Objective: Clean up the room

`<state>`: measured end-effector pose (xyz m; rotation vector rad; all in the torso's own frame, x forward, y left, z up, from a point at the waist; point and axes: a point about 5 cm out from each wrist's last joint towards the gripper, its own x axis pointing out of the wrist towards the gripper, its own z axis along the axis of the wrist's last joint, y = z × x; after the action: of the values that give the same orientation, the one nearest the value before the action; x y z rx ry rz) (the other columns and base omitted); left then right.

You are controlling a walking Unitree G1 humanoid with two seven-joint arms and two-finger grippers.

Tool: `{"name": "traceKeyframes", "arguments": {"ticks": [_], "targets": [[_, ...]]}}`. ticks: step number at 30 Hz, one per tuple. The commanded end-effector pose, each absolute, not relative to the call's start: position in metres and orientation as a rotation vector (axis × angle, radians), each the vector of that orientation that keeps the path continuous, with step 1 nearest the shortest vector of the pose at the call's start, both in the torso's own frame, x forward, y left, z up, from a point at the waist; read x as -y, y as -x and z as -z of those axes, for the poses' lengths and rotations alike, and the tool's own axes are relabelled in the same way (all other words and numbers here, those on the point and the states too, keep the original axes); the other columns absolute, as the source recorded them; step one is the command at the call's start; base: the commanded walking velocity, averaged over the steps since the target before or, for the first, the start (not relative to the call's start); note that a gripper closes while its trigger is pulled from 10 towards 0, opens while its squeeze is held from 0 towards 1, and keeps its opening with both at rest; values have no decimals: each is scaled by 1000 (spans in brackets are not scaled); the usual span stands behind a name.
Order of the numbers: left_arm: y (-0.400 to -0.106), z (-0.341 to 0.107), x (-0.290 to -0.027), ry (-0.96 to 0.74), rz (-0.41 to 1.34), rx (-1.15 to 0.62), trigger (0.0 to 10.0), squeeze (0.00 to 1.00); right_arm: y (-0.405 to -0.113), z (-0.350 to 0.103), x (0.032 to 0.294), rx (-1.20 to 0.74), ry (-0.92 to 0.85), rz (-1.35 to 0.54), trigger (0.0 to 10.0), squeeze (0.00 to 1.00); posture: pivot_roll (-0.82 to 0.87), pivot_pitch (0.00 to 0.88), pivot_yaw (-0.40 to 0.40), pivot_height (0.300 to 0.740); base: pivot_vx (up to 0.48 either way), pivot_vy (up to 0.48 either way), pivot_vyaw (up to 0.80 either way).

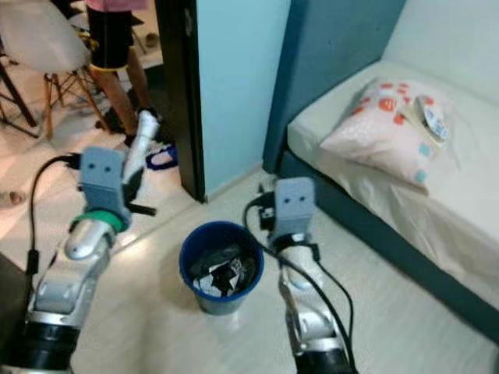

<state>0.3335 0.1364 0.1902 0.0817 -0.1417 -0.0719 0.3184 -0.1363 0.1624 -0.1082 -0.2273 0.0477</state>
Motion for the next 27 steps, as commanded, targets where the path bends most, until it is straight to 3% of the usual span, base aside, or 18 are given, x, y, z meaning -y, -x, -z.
{"name": "traceKeyframes", "arguments": {"ticks": [1,10,16,27], "targets": [[-334,-184,-134,-92,81,120,10000,0,-317,-159,139,209,100,-36,10000,0,-61,54,42,721,356,322,0],[-335,-180,-133,-99,93,93,10000,0,-316,-159,141,212,99,-27,10000,0,-65,58,47,721,298,185,0],[-335,-176,-131,-112,118,68,10000,0,-316,-157,145,201,83,-3,10000,0,-66,61,48,721,0,0,-800],[-337,-176,-131,-116,111,68,10000,0,-316,-158,144,209,100,-8,10000,0,-67,59,50,721,0,0,0]]}}
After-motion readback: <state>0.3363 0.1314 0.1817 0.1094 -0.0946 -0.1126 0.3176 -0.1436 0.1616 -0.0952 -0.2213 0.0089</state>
